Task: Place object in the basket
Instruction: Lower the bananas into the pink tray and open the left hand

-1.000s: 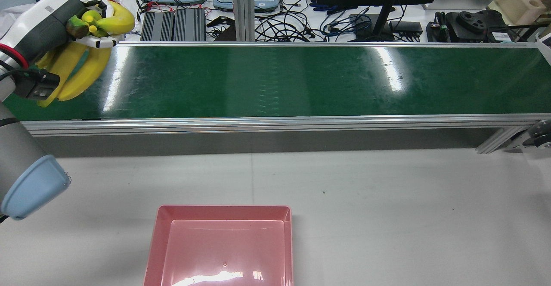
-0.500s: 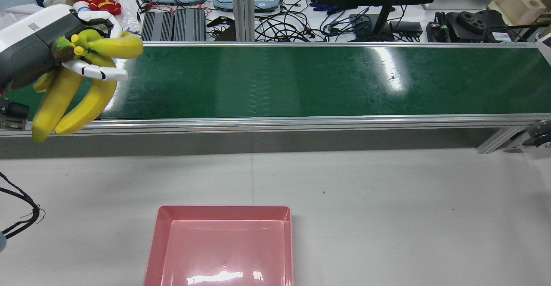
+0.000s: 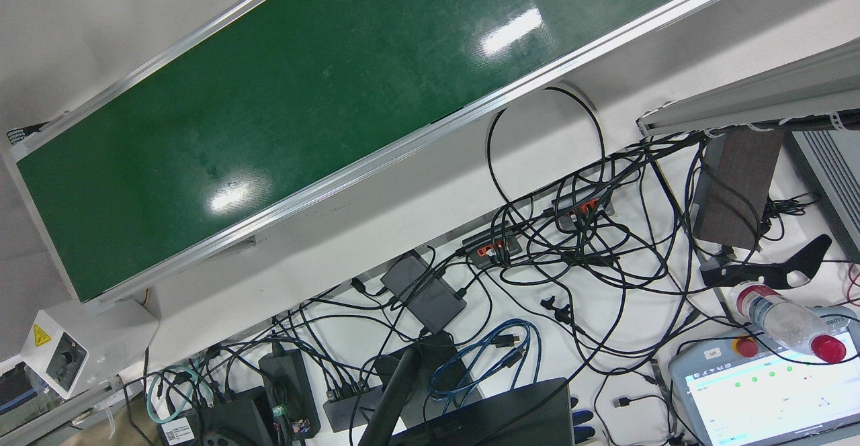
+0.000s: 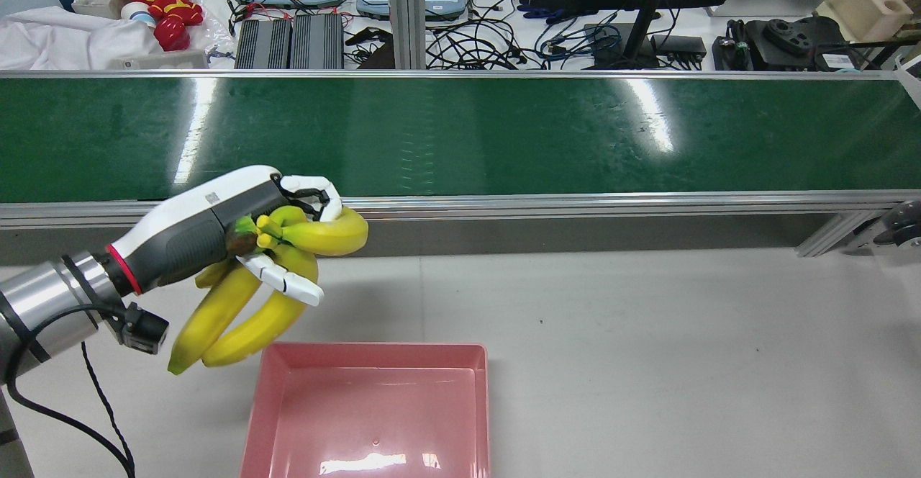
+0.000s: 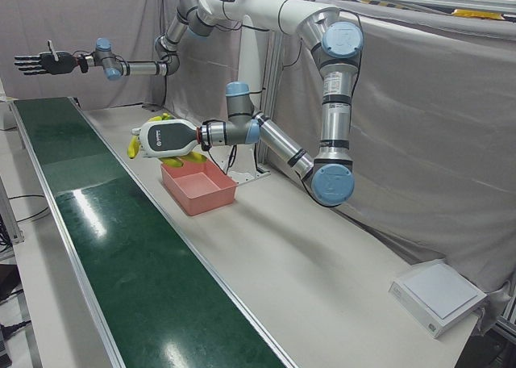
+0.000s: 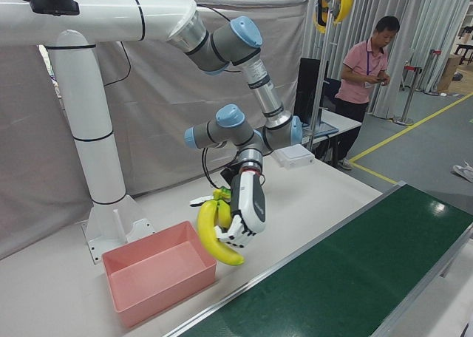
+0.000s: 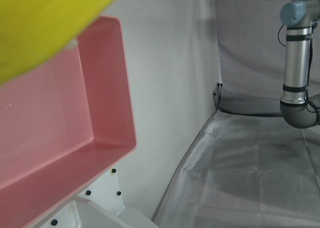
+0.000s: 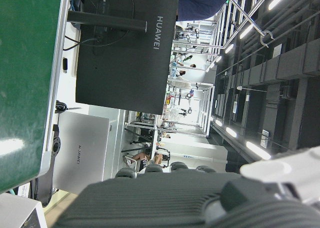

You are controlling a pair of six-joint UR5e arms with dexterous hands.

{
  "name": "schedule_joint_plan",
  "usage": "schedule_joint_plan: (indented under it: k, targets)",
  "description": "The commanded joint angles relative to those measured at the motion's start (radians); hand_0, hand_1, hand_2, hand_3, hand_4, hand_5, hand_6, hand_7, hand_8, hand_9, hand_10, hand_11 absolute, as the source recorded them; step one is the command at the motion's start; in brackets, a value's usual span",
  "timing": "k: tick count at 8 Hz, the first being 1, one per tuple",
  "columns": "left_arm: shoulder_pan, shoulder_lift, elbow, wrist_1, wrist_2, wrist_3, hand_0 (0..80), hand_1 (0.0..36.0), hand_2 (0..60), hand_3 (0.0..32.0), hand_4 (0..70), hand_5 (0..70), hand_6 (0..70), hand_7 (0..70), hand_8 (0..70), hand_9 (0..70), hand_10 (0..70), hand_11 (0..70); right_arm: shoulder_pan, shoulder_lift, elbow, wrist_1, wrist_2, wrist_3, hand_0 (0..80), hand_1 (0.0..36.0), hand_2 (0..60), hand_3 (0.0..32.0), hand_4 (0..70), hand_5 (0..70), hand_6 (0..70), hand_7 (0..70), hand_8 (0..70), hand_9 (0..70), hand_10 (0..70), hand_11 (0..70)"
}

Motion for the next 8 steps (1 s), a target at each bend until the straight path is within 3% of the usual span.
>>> schedule_joint_plan:
  k: [1, 2, 3, 4, 5, 6, 7, 8]
  targets:
    - [0.145, 0.004, -0.001, -0.041, -0.004, 0.002, 54.0, 10.5, 15.0, 0.0, 28.5, 70.0, 67.4, 70.0, 67.6, 70.0, 50.5, 70.0, 0.0, 0.0, -0.002, 0.0, 0.0, -0.001, 0.0, 0.0, 0.0, 0.0, 0.0, 0.0, 0.0, 0.0, 0.0, 0.0, 0.0, 0.0]
    - [0.142, 0.004, -0.017, -0.041, -0.003, -0.001, 54.2, 10.4, 12.4, 0.0, 27.4, 70.0, 65.2, 70.0, 66.4, 70.0, 49.2, 70.0, -0.001, 0.0, -0.002, 0.002, 0.0, -0.001, 0.0, 0.0, 0.0, 0.0, 0.0, 0.0, 0.0, 0.0, 0.0, 0.0, 0.0, 0.0]
    - [0.144, 0.036, -0.042, -0.052, -0.003, -0.001, 52.3, 8.1, 7.4, 0.0, 26.7, 70.0, 62.2, 70.0, 63.4, 70.0, 46.5, 65.8, 0.0, 0.0, -0.002, 0.0, 0.0, -0.001, 0.0, 0.0, 0.0, 0.0, 0.0, 0.0, 0.0, 0.0, 0.0, 0.0, 0.0, 0.0]
    - [0.15, 0.086, -0.066, -0.075, -0.003, -0.001, 50.8, 7.0, 3.4, 0.0, 24.6, 70.0, 50.6, 70.0, 54.6, 69.7, 38.0, 53.8, 0.0, 0.0, -0.002, 0.0, 0.0, -0.001, 0.0, 0.0, 0.0, 0.0, 0.0, 0.0, 0.0, 0.0, 0.0, 0.0, 0.0, 0.0]
    - [0.154, 0.147, -0.088, -0.113, 0.005, 0.001, 46.0, 1.3, 0.0, 0.0, 22.0, 67.5, 31.6, 54.9, 43.3, 53.7, 26.1, 37.8, 0.0, 0.0, -0.002, 0.0, 0.0, -0.001, 0.0, 0.0, 0.0, 0.0, 0.0, 0.0, 0.0, 0.0, 0.0, 0.0, 0.0, 0.0]
    - [0.179, 0.189, -0.117, -0.125, 0.007, 0.007, 36.0, 0.0, 0.0, 0.0, 14.6, 45.9, 17.1, 39.0, 31.0, 39.2, 16.8, 23.9, 0.0, 0.0, -0.002, 0.0, 0.0, 0.001, 0.0, 0.0, 0.0, 0.0, 0.0, 0.0, 0.0, 0.0, 0.0, 0.0, 0.0, 0.0]
    - [0.197, 0.193, -0.125, -0.124, 0.005, 0.01, 15.4, 0.0, 0.0, 0.0, 4.2, 35.4, 6.7, 22.9, 19.9, 23.8, 8.2, 11.1, 0.0, 0.0, -0.002, 0.0, 0.0, -0.001, 0.0, 0.0, 0.0, 0.0, 0.0, 0.0, 0.0, 0.0, 0.0, 0.0, 0.0, 0.0]
    - [0.197, 0.196, -0.126, -0.125, 0.007, 0.01, 6.2, 0.0, 0.0, 5.2, 0.0, 22.5, 0.5, 10.8, 12.7, 14.2, 3.5, 4.3, 0.0, 0.0, -0.002, 0.0, 0.0, -0.001, 0.0, 0.0, 0.0, 0.0, 0.0, 0.0, 0.0, 0.0, 0.0, 0.0, 0.0, 0.0]
